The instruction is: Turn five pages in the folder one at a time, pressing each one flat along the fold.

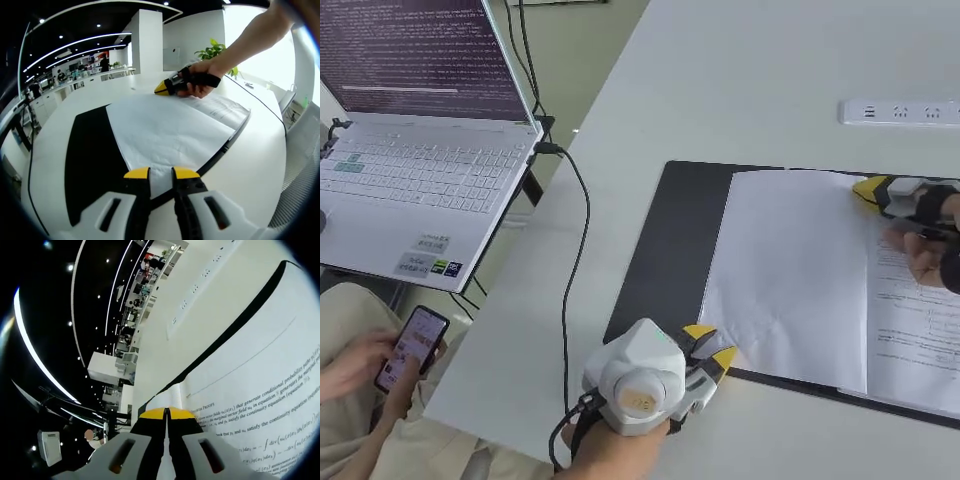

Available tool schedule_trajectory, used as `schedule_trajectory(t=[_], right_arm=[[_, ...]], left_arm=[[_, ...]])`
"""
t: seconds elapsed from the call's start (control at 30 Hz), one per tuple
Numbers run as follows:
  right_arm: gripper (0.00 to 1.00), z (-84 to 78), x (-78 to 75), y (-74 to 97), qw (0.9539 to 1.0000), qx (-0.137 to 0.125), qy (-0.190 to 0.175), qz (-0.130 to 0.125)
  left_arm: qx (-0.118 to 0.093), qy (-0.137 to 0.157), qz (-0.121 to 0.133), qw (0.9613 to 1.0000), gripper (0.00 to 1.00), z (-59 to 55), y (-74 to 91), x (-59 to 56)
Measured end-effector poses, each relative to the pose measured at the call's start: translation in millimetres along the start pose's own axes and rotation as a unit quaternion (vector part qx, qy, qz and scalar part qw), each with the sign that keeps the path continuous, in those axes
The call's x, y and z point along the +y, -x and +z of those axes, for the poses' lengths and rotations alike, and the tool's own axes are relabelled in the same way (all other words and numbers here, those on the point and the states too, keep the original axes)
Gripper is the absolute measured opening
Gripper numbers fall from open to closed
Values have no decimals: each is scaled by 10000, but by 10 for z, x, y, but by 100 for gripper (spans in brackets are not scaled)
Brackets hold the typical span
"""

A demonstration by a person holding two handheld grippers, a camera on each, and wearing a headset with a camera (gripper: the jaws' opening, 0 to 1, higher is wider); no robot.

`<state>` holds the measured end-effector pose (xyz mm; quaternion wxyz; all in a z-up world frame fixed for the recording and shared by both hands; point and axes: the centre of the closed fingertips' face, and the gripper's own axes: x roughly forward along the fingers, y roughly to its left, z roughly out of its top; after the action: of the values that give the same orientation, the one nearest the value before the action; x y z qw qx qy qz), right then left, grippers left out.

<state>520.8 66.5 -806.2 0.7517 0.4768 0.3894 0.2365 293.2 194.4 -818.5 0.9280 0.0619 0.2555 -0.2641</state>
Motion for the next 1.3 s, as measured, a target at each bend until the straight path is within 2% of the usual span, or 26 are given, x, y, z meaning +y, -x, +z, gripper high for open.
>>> schedule_trajectory(t=[0.23,0.53,0.8,0.83,1.3], right_arm=[[0,-289,25,186,9992,311,-97,237],[0,-607,39,423,9979,494,-186,379],[0,-793,20,592,9969,613,-245,418],[0,-877,11,627,9962,743,-194,400],[0,-1475,49,953,9921,1185,18,413]], left_arm=[[4,6,-3,10000,15,6,4,-3],[13,23,-2,10000,15,6,4,-2],[31,42,-10,10000,15,3,5,0],[34,56,-10,10000,15,0,3,0],[66,80,-16,9999,15,-12,4,3]])
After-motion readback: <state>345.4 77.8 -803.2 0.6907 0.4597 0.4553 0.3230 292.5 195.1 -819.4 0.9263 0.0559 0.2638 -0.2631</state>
